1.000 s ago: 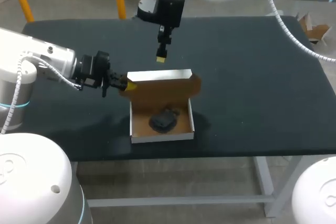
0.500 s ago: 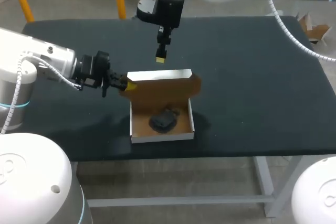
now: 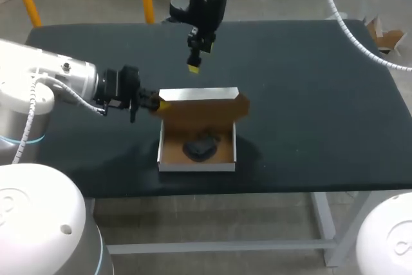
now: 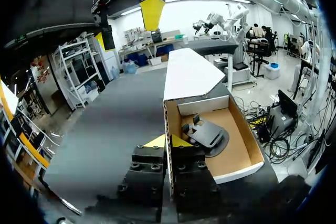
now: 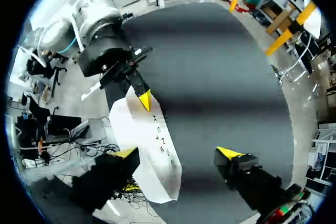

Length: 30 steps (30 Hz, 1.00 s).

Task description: Assemble the packaging by folding the flat box into shape, placing the metal phone stand inside, and closing the box properly

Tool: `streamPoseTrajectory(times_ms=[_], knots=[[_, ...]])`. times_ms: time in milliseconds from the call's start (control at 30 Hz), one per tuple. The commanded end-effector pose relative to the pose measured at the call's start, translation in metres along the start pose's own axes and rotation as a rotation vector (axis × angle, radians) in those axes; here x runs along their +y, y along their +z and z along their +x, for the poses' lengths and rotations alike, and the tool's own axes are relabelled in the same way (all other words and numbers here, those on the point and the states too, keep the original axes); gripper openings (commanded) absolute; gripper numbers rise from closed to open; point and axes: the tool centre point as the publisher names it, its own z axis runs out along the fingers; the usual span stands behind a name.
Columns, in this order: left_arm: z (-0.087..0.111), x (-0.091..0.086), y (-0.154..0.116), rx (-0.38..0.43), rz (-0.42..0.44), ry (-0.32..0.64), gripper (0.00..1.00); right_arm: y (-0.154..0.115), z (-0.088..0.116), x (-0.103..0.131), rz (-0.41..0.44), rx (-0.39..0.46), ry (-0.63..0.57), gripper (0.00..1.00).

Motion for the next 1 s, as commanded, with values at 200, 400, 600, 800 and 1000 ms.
streamPoseTrajectory(times_ms=[200, 400, 600, 800, 1000], knots=[[0.016, 0.002, -0.003, -0.129, 0.002, 0.054, 0.00, 0.002, -0.005, -0.012, -0.037, 0.036, 0.156, 1.00], [0.017, 0.003, -0.005, -0.170, 0.006, 0.086, 0.00, 0.006, -0.006, -0.020, -0.077, 0.064, 0.269, 1.00], [0.018, 0.005, -0.004, -0.190, 0.004, 0.121, 0.00, 0.011, -0.004, -0.025, -0.092, 0.077, 0.354, 1.00], [0.018, 0.007, -0.001, -0.211, -0.001, 0.173, 0.00, 0.016, -0.002, -0.033, -0.094, 0.092, 0.467, 1.00], [0.019, 0.009, 0.001, -0.239, -0.002, 0.219, 0.00, 0.023, 0.005, -0.041, -0.082, 0.122, 0.574, 1.00]])
